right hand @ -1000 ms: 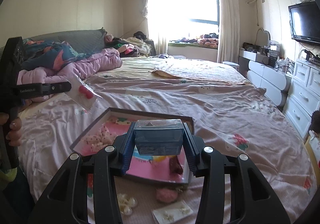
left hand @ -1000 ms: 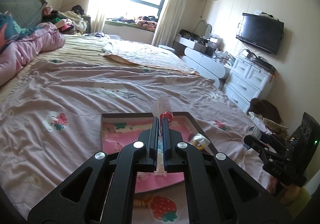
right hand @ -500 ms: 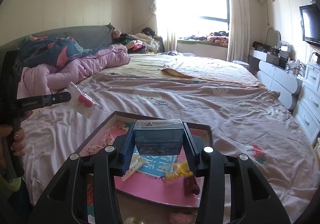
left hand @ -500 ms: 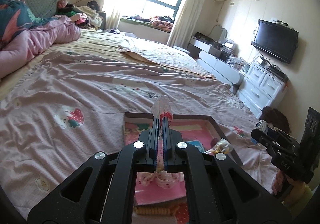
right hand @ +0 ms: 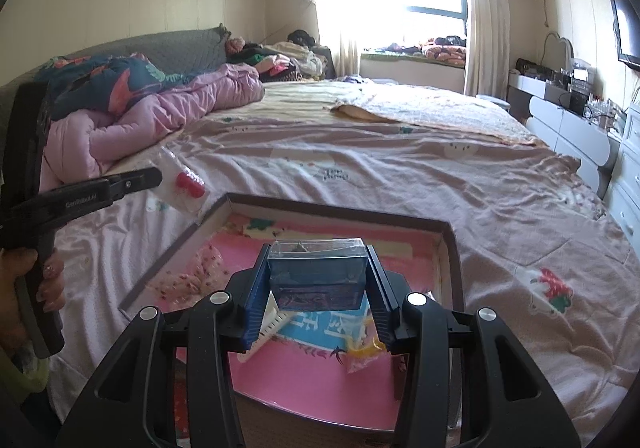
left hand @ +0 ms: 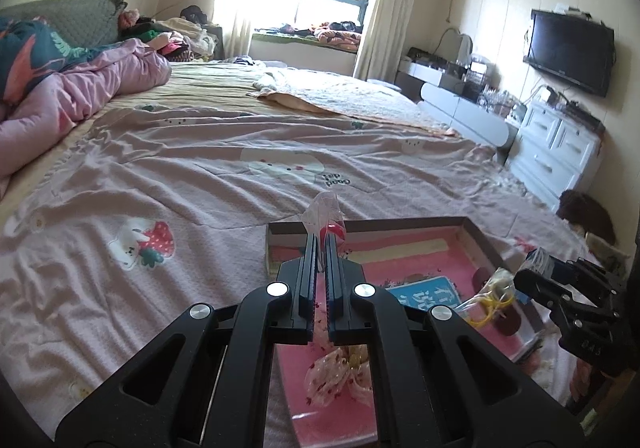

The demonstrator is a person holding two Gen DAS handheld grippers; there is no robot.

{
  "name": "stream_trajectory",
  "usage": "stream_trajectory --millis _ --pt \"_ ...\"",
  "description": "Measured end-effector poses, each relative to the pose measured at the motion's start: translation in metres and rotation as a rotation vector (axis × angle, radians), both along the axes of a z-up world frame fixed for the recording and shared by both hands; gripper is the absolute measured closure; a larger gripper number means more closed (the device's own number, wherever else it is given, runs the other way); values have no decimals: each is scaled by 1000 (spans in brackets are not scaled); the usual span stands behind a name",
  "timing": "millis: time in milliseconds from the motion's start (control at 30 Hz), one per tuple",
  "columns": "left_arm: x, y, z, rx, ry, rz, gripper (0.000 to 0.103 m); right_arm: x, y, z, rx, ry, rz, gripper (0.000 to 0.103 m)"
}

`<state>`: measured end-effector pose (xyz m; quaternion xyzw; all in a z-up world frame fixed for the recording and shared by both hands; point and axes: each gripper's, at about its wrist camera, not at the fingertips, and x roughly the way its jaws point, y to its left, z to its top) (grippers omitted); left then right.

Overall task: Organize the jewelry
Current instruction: 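Carry the blue box and red-bead packet over the tray and open both tools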

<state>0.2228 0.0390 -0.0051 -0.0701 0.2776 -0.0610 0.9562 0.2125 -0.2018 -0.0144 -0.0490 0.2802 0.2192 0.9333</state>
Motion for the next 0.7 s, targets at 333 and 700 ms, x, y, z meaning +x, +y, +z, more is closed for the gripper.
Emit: stream_trajectory --millis 333,700 --pt "12 -29 -28 95 48 -27 103 10 -4 -27 -28 56 -32 61" --pt "9 -35 -38 91 96 -47 102 16 -8 -42 26 148 -21 61"
